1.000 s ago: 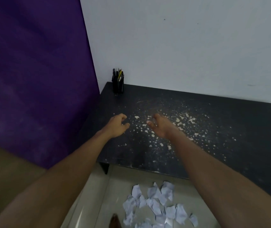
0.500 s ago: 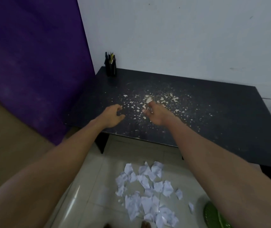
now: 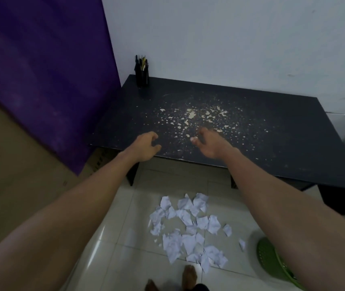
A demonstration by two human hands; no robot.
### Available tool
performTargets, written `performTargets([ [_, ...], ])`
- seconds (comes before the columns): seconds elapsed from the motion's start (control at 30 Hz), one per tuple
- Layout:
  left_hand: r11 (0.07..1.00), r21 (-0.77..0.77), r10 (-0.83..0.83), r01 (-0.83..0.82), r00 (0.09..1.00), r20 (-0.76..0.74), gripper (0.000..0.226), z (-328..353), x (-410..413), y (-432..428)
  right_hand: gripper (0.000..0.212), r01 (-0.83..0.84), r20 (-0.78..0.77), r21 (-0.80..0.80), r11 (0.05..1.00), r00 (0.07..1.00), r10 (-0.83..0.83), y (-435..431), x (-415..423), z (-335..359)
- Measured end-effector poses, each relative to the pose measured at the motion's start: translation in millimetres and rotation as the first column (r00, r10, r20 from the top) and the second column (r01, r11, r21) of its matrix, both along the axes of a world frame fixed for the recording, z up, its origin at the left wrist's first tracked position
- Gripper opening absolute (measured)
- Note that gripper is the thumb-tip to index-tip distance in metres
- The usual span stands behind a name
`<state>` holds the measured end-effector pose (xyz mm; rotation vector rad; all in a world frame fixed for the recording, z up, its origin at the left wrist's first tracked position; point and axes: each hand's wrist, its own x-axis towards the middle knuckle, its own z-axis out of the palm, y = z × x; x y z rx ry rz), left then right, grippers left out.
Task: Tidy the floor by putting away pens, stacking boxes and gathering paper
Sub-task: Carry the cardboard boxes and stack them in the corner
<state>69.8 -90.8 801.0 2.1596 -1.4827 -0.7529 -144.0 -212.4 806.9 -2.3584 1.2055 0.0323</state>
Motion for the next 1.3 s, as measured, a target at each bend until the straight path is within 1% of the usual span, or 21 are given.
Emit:
performTargets([
  [0.13, 0.995, 0.015, 0.095, -0.095, 0.995, -0.007, 0.05, -1, 15, 36, 0.061, -0.073, -0.013, 0.007, 0.997, 0.997, 0.073, 14, 22, -1],
  [0.27, 0.975, 0.015, 0.222, -0.222, 0.975, 0.017, 0.04, 2, 34, 80, 0.063, -0.202, 0.003, 0.008, 0.979, 0.979, 0.202, 34, 62, 2],
  [0.37, 0.929, 0.016, 0.367, -0.369, 0.928, 0.064, 0.041, 5, 45, 123, 0.062, -0.325, 0.016, 0.008, 0.946, 0.946, 0.325, 54, 98, 3],
  [0.43, 0.883, 0.009, 0.467, -0.469, 0.882, 0.068, 0.037, 6, 50, 154, 0.062, -0.408, 0.025, 0.033, 0.913, 0.913, 0.407, 71, 123, 5],
  [0.5, 0.81, 0.02, 0.583, -0.585, 0.809, 0.076, 0.034, 9, 46, 196, 0.061, -0.533, 0.031, 0.049, 0.845, 0.846, 0.532, 97, 146, 6],
  [0.57, 0.751, 0.022, 0.656, -0.66, 0.749, 0.088, 0.038, 11, 41, 226, 0.059, -0.601, 0.035, 0.039, 0.798, 0.799, 0.6, 118, 161, 6],
  [0.63, 0.669, 0.024, 0.738, -0.742, 0.668, 0.092, 0.044, 14, 26, 263, 0.056, -0.687, 0.029, 0.018, 0.726, 0.726, 0.687, 148, 175, 6],
  [0.77, 0.509, 0.046, 0.854, -0.859, 0.511, 0.094, 0.039, 10, -11, 336, 0.056, -0.822, 0.023, 0.044, 0.567, 0.568, 0.822, 219, 193, 5],
  [0.83, 0.438, 0.035, 0.893, -0.898, 0.44, 0.092, 0.041, 8, -32, 367, 0.058, -0.871, 0.006, 0.055, 0.489, 0.49, 0.872, 250, 197, 2],
  [0.93, 0.33, 0.045, 0.938, -0.943, 0.333, 0.094, 0.044, 4, -65, 413, 0.06, -0.923, -0.007, 0.08, 0.376, 0.377, 0.926, 301, 197, -3],
  [0.97, 0.282, 0.048, 0.954, -0.958, 0.285, 0.096, 0.045, 2, -80, 432, 0.059, -0.945, 0.004, 0.081, 0.316, 0.318, 0.948, 325, 194, -5],
  [1.03, 0.218, 0.057, 0.971, -0.974, 0.222, 0.091, 0.047, 0, -99, 459, 0.057, -0.968, 0.016, 0.086, 0.237, 0.239, 0.971, 357, 188, -6],
  [1.13, 0.095, 0.056, 0.993, -0.994, 0.099, 0.063, 0.047, -5, -134, 503, 0.054, -0.99, 0.004, 0.109, 0.086, 0.087, 0.996, 414, 177, -12],
  [1.3, -0.069, 0.068, 0.996, -0.995, -0.066, 0.056, 0.046, -12, -200, 568, 0.062, -0.99, 0.006, 0.105, -0.094, -0.094, 0.996, 498, 145, -25],
])
